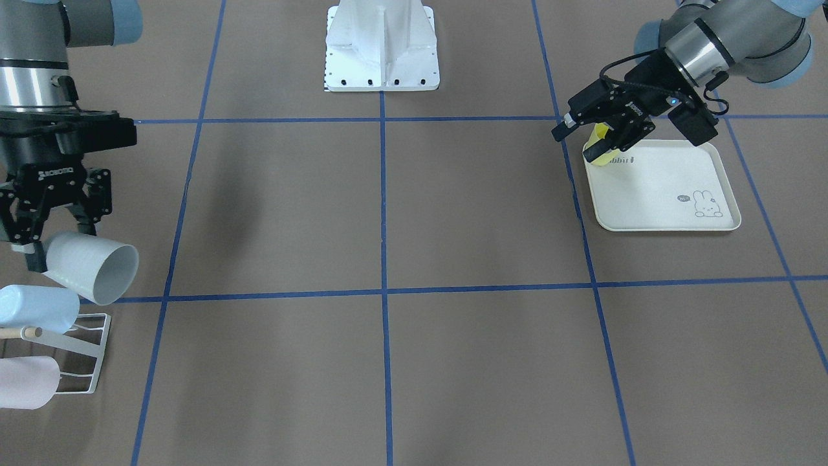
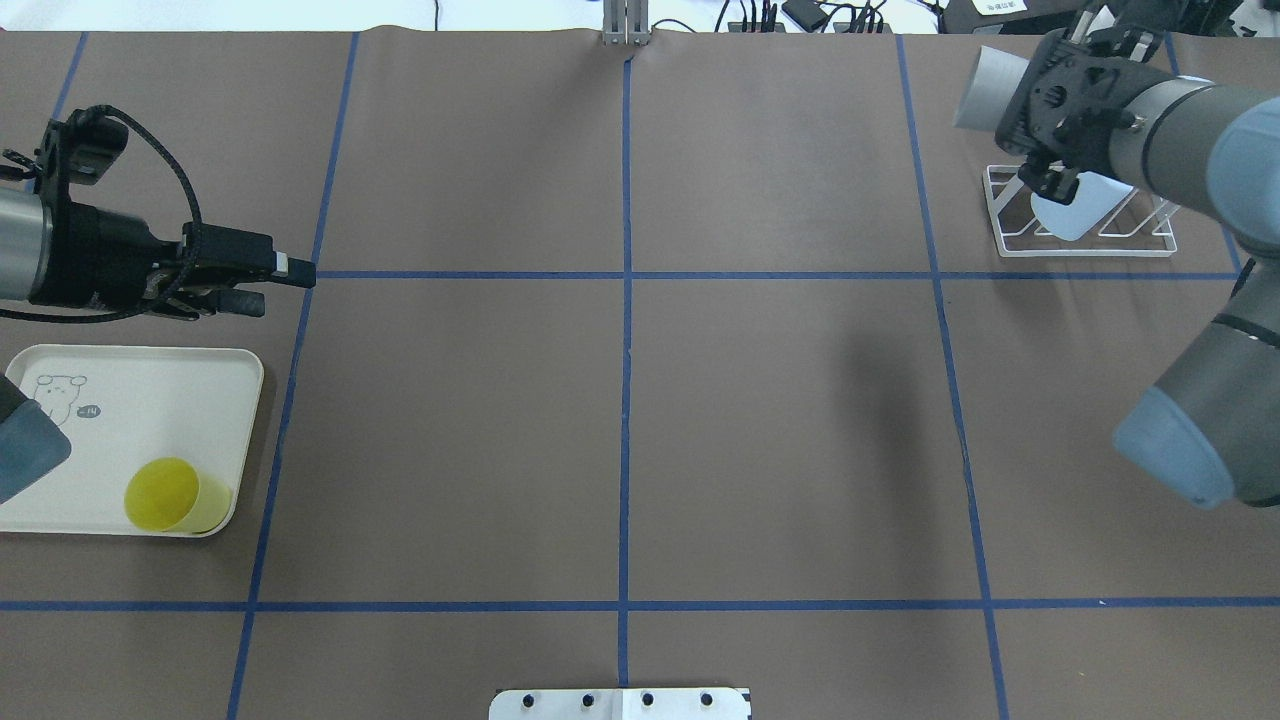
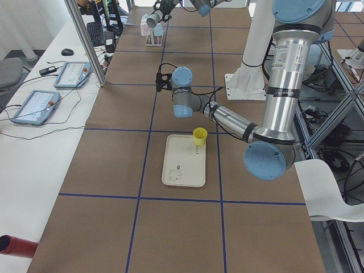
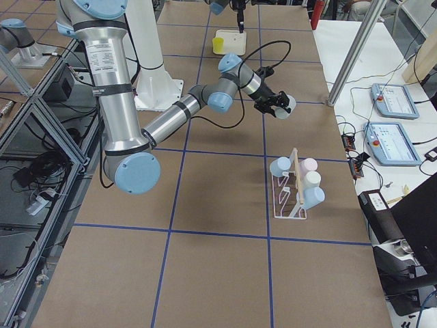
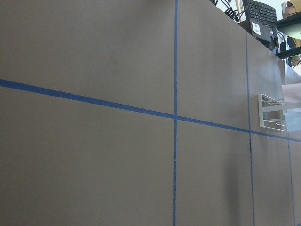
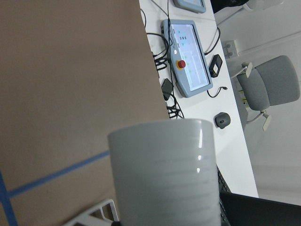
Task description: Transfer IKEA cup to right arm and place on rack
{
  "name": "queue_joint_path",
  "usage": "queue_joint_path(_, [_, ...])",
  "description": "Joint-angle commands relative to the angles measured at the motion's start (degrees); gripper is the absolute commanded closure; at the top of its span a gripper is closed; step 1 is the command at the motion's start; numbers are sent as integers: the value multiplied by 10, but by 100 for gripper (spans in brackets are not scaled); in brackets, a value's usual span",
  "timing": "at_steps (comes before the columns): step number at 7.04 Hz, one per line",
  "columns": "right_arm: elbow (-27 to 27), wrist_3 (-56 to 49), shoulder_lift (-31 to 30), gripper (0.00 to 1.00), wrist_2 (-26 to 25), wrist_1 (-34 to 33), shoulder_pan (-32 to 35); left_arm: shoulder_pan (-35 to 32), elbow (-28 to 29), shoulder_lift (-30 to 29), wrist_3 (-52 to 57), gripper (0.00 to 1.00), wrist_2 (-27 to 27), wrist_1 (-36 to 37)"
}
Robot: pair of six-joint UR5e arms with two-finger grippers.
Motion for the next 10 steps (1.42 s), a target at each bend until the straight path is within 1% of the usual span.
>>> queue_joint_path(1, [1, -175, -65, 100, 26, -1, 73, 4, 2, -1, 9, 0, 3, 0])
queue_joint_path(2, [4, -232, -90, 100, 26, 0, 88, 7, 1, -3, 9, 0, 4, -1])
queue_joint_path(3, [3, -310, -107, 100, 18, 0, 97, 7, 1, -3, 9, 0, 5, -2])
queue_joint_path(4, [-1, -351, -117, 100, 16, 0, 101, 7, 0, -3, 9, 0, 5, -2])
queue_joint_path(6, [-4, -458, -126, 100, -9, 0, 100, 7, 0, -3, 9, 0, 5, -3])
queue_joint_path(9, [-51, -464, -107, 100, -51, 0, 88, 8, -2, -2, 9, 0, 5, -4])
queue_joint_path(10, [-54, -464, -106, 100, -94, -1, 56, 8, -3, -2, 9, 0, 5, -4])
